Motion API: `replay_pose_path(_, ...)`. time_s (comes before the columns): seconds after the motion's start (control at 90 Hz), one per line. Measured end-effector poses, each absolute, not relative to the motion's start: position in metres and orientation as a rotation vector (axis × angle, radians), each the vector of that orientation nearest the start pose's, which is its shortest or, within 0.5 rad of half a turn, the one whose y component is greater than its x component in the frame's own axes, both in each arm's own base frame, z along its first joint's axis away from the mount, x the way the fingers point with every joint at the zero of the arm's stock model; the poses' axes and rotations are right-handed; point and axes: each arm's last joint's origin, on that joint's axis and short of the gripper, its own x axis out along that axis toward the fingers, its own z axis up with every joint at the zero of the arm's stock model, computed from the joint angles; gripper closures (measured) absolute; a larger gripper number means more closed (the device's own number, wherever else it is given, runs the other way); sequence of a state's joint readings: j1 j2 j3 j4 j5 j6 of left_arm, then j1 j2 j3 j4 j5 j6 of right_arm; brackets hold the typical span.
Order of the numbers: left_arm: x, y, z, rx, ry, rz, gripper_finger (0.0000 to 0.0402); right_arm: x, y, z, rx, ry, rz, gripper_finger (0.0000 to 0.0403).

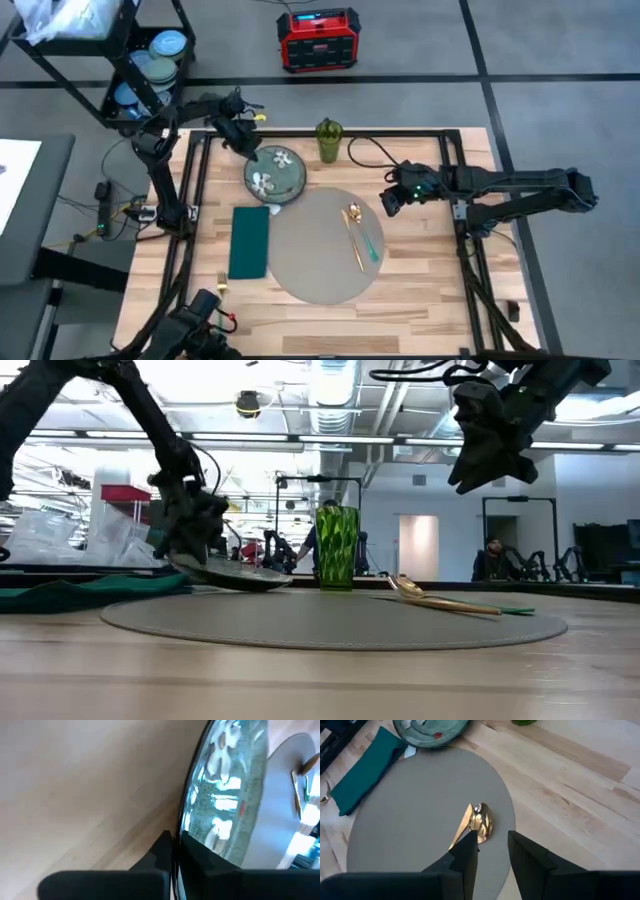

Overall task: Set table place
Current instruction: Put the plate on the gray table mat

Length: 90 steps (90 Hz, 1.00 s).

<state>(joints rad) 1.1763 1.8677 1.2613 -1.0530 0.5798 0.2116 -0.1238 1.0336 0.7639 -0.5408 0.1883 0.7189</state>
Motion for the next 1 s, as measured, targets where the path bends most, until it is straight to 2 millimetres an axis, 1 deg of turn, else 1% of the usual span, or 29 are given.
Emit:
replay_pose_path(0.156, 0.141, 0.284, 0.193, -1.107, 1.079, 0.338, 0.0399, 0.201, -0.031, 0.253, 0.657, 0.668, -0.576, 0.0306)
replay_pose_path(0.233, 0.143, 0.281, 0.198, -1.105, 1.069, 0.339, 0.0399, 0.201, -0.030, 0.253, 0.661, 0.667, -0.576, 0.0306)
replay_pose_path(0.4, 0.149, 0.274, 0.202, -1.180, 1.011, 0.322, 0.0399, 0.201, -0.030, 0.253, 0.662, 0.667, -0.574, 0.0306)
replay_pose_path(0.511, 0.151, 0.261, 0.200, -1.250, 0.994, 0.290, 0.0400, 0.201, -0.029, 0.253, 0.661, 0.668, -0.569, 0.0306)
replay_pose_path(0.622, 0.156, 0.238, 0.200, -1.277, 1.005, 0.241, 0.0400, 0.202, -0.027, 0.253, 0.657, 0.673, -0.559, 0.0306)
replay_pose_path(0.733, 0.162, 0.208, 0.196, -1.287, 1.005, 0.207, 0.0400, 0.202, -0.025, 0.253, 0.653, 0.677, -0.550, 0.0306)
replay_pose_path(0.878, 0.173, 0.168, 0.195, -1.282, 0.905, 0.184, 0.0401, 0.202, -0.024, 0.253, 0.650, 0.680, -0.546, 0.0306)
replay_pose_path(1.0, 0.183, 0.142, 0.192, -1.265, 0.780, 0.165, 0.0401, 0.202, -0.024, 0.253, 0.649, 0.682, -0.547, 0.0306)
